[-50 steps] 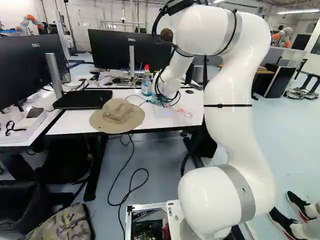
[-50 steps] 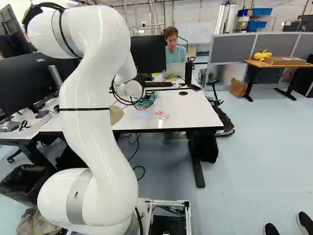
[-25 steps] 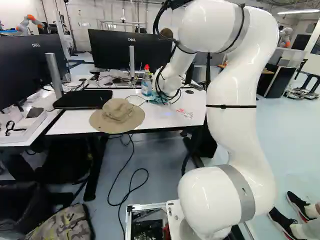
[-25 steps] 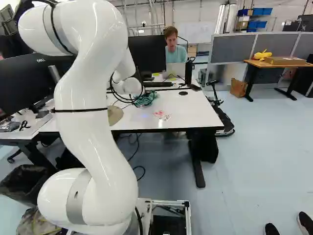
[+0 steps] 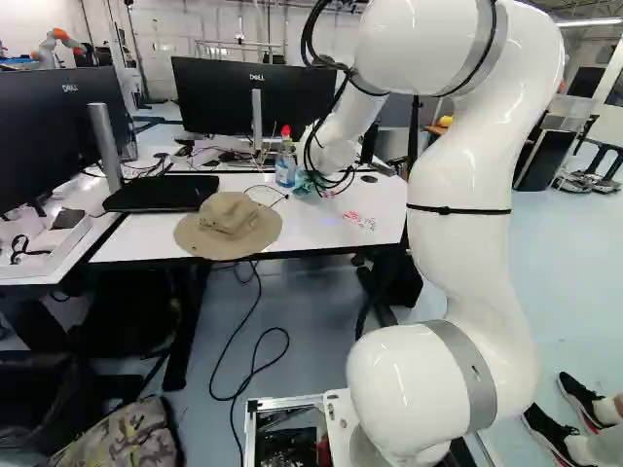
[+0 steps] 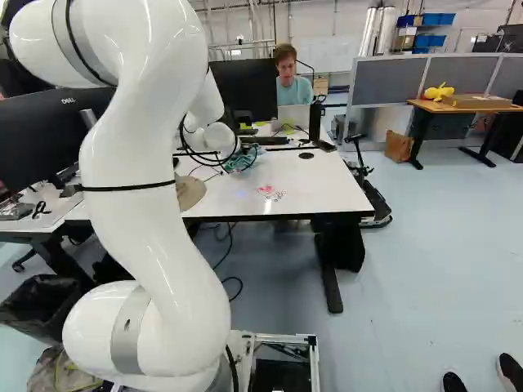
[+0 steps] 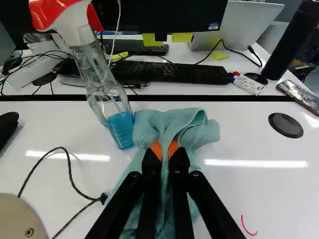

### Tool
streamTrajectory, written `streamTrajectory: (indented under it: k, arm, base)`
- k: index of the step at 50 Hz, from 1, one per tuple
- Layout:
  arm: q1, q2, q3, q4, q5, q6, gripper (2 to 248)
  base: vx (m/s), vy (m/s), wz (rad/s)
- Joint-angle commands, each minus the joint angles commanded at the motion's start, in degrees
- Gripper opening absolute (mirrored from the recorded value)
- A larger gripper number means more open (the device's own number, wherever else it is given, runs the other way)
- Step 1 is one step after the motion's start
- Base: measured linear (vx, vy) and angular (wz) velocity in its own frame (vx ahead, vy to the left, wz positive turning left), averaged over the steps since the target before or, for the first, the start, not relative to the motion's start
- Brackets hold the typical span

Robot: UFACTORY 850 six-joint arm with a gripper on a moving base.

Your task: Clean the table with the green towel

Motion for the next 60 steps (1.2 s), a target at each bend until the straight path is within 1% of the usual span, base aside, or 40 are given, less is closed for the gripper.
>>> streamTrajectory:
  k: [10,17,51,60]
  arm:
    - [-0.1,2.9,2.2,0.0,0.0,0.0,33]
    - [-0.5,4.7,4.2,0.0,0.0,0.0,33]
    - [-4.6,12.0,12.8,0.0,0.0,0.0,33]
    - [-5.4,14.2,15.2,0.0,0.0,0.0,33]
  base:
    - [0.0,0.0,0.0]
    - [0.0,0.0,0.0]
    - [0.0,0.0,0.0]
    - [0.0,0.0,0.0]
